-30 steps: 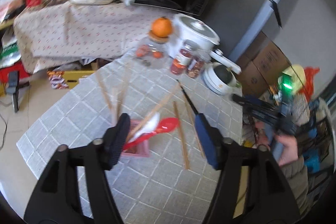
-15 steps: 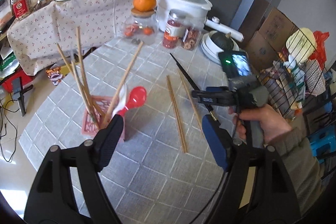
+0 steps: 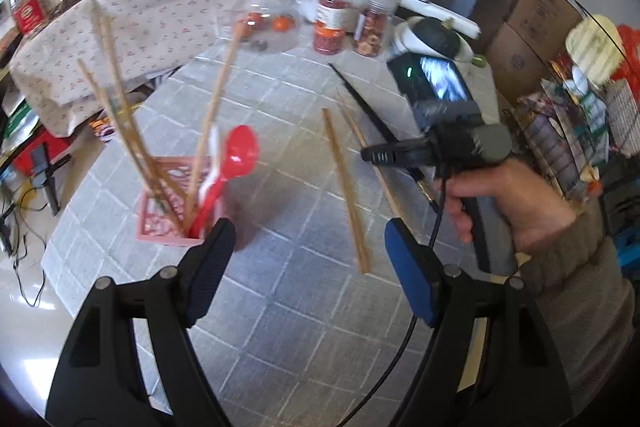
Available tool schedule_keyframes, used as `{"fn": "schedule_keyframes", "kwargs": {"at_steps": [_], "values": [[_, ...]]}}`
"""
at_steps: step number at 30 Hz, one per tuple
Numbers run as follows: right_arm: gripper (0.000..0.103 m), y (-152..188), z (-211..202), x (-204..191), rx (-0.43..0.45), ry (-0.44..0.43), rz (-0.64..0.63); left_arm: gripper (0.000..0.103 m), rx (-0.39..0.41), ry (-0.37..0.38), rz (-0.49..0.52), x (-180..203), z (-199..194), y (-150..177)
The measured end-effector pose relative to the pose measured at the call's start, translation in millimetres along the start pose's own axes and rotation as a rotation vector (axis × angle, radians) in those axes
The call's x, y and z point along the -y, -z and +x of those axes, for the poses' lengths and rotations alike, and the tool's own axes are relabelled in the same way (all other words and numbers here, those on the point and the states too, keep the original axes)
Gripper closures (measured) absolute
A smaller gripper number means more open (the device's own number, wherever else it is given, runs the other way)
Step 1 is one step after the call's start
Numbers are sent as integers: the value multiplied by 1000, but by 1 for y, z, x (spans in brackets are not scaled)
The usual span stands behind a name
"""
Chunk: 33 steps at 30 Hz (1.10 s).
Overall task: Organize utensils
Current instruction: 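Grasp a plain wooden chopstick from the table with the right gripper, then grasp another wooden chopstick with the left gripper and lift it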
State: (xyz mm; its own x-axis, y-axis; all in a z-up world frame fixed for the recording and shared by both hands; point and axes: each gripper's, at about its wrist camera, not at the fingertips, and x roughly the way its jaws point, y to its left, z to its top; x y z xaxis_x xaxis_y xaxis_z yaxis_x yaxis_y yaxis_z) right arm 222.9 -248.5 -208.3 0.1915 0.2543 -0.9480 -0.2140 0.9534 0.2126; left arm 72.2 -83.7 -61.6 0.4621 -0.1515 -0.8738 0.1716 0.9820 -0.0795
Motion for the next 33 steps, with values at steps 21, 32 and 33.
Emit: {"fn": "schedule_keyframes", "kwargs": {"at_steps": [21, 32, 33], "values": [[96, 62, -146, 72, 296, -6, 198, 51, -126, -120, -34, 55, 166, -56], [96, 64, -157, 64, 350, -30, 179, 93, -224, -77, -28, 44, 205, -68], [96, 64, -157, 64, 351, -29, 178, 93, -220, -75, -32, 44, 202, -67]]}}
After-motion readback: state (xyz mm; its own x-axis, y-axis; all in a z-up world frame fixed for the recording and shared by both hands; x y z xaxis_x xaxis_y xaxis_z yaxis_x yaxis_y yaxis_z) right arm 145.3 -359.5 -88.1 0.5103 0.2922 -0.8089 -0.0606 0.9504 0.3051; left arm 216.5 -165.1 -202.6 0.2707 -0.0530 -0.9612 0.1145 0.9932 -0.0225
